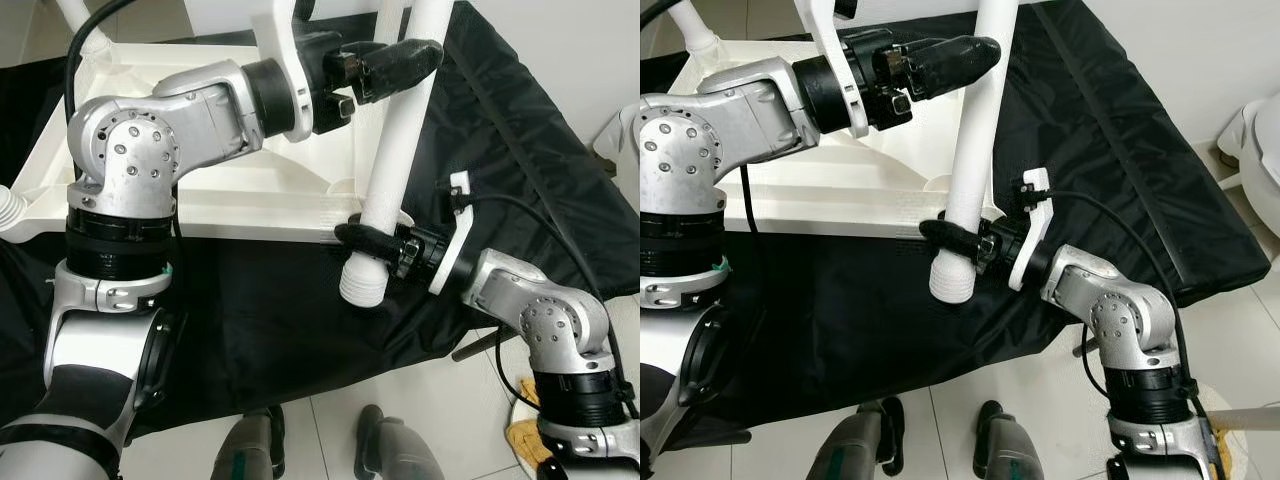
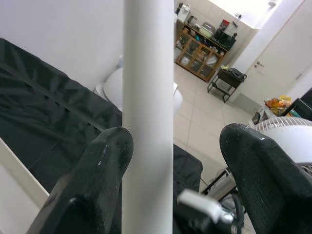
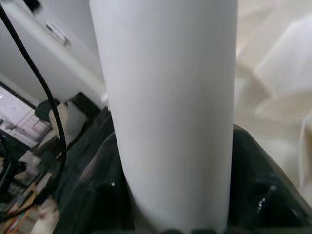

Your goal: Building children table

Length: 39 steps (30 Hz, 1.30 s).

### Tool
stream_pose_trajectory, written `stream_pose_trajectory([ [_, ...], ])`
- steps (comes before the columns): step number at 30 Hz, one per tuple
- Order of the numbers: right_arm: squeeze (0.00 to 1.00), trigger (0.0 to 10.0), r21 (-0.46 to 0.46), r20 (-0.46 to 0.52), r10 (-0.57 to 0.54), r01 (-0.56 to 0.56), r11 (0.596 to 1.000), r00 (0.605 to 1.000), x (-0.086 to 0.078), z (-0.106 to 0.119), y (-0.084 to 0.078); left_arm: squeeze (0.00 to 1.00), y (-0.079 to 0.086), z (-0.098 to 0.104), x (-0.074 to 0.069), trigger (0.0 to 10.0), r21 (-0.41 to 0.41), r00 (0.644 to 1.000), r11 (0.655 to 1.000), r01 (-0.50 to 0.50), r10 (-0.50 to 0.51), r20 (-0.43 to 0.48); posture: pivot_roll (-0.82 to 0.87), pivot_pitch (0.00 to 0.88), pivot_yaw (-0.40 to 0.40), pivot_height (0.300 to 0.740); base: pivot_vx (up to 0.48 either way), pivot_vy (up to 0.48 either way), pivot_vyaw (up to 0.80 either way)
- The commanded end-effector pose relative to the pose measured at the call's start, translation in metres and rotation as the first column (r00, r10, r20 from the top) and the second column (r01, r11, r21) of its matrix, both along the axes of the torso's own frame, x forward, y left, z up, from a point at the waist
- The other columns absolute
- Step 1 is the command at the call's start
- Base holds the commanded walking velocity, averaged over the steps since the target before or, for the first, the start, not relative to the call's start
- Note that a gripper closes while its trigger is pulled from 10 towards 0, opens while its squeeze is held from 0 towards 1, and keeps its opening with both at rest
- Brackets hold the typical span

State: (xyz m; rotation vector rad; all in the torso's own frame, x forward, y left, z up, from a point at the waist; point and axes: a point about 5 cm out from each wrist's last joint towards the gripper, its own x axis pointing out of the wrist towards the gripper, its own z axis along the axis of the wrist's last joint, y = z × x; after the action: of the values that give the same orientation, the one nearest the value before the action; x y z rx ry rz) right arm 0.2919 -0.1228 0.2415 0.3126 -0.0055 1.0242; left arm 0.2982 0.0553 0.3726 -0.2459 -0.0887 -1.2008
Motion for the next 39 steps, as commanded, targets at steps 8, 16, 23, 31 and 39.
stream_pose_trajectory([
  [8,0.00,10.0,0.056,0.119,-0.104,0.097,0.994,0.987,0.014,0.023,-0.008,0.00,0.016,-0.011,0.006,10.0,0.033,1.000,0.999,-0.002,0.002,0.005,0.00,0.192,0.042,0.740,0.000,0.000,0.00],
  [16,0.00,10.0,-0.046,0.162,-0.033,0.041,0.998,0.986,0.012,0.022,-0.004,0.00,0.003,-0.015,0.014,10.0,0.051,0.998,0.997,-0.058,0.058,0.001,0.00,0.190,0.035,0.740,0.000,0.000,0.00],
  [23,0.00,10.0,-0.083,0.145,0.018,-0.006,0.997,0.989,0.012,0.017,0.000,0.00,-0.001,-0.007,0.004,10.0,0.023,0.998,1.000,0.021,-0.023,0.060,0.00,0.189,0.032,0.740,0.000,0.000,0.00],
  [31,0.00,10.0,-0.136,0.132,0.064,-0.046,0.990,0.989,0.010,0.011,0.002,0.00,0.001,0.001,-0.005,10.0,0.002,0.988,0.996,0.092,-0.092,0.124,0.00,0.186,0.034,0.740,0.000,0.000,0.00],
  [39,0.00,10.0,-0.224,0.112,0.131,-0.103,0.969,0.985,0.005,-0.002,0.003,0.00,0.000,-0.001,-0.013,10.0,0.018,0.978,0.990,0.138,-0.139,0.157,-0.01,0.181,0.033,0.740,0.000,0.000,0.00],
])
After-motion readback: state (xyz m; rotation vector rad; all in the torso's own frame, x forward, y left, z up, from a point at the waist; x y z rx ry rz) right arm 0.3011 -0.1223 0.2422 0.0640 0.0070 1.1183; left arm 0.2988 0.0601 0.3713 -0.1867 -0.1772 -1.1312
